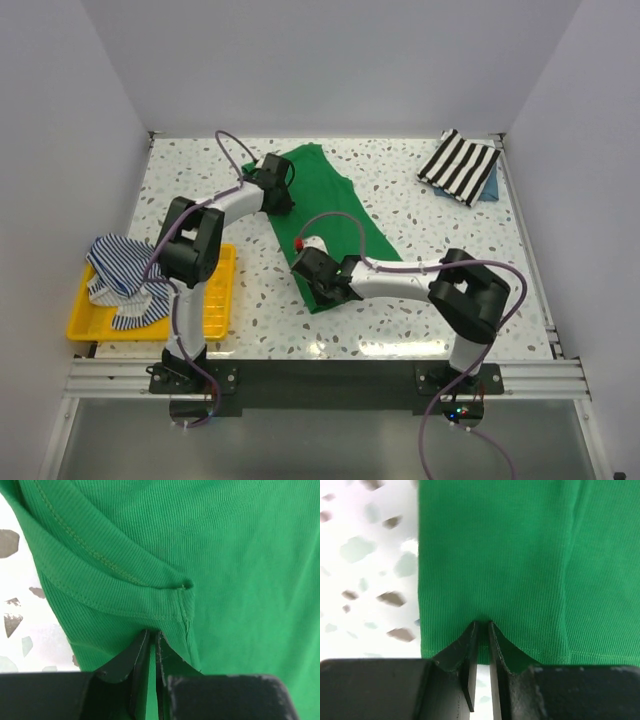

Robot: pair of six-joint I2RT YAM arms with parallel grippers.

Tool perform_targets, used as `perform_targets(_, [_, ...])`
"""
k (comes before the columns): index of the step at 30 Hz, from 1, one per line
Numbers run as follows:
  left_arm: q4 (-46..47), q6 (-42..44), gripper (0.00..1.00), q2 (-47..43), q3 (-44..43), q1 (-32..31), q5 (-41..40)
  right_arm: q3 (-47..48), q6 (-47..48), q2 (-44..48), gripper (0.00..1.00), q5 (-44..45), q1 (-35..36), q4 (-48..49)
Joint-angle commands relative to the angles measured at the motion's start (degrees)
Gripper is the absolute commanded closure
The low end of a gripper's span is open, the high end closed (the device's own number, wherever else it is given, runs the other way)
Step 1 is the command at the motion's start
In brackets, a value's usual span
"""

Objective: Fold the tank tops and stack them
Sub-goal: Fold the tank top

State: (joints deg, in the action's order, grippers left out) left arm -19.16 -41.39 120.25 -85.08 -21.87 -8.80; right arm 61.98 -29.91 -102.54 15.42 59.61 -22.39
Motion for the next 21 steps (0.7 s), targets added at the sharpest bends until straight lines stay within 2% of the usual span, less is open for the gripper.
perform_targets(1, [2.9, -0.3, 0.86, 0.3, 1.7, 0.2, 0.6, -1.9, -3.2, -0.1, 0.83, -1.6, 5.1, 1.9])
perform_targets(8, [-0.4, 2.1, 0.86, -1.5, 5.3, 0.3, -3.2, 0.9, -8.7, -2.0, 0.83, -7.0, 11.8, 3.4])
perform_targets(10, [0.0, 3.3, 0.83, -3.1, 6.2, 0.4, -3.9, 3.8, -8.7, -2.3, 0.82, -8.6, 13.2, 3.8])
perform_targets(15, [-1.5, 4.9, 0.79, -2.9, 2.6, 0.4, -2.5, 10.5, -8.2, -3.3, 0.78, -6.6, 13.0, 0.4])
perform_targets(21, [-2.9, 5.2, 0.75, -4.0, -0.8, 0.4, -1.1, 9.1, -8.1, 3.9, 0.71, -4.0, 10.0, -1.6])
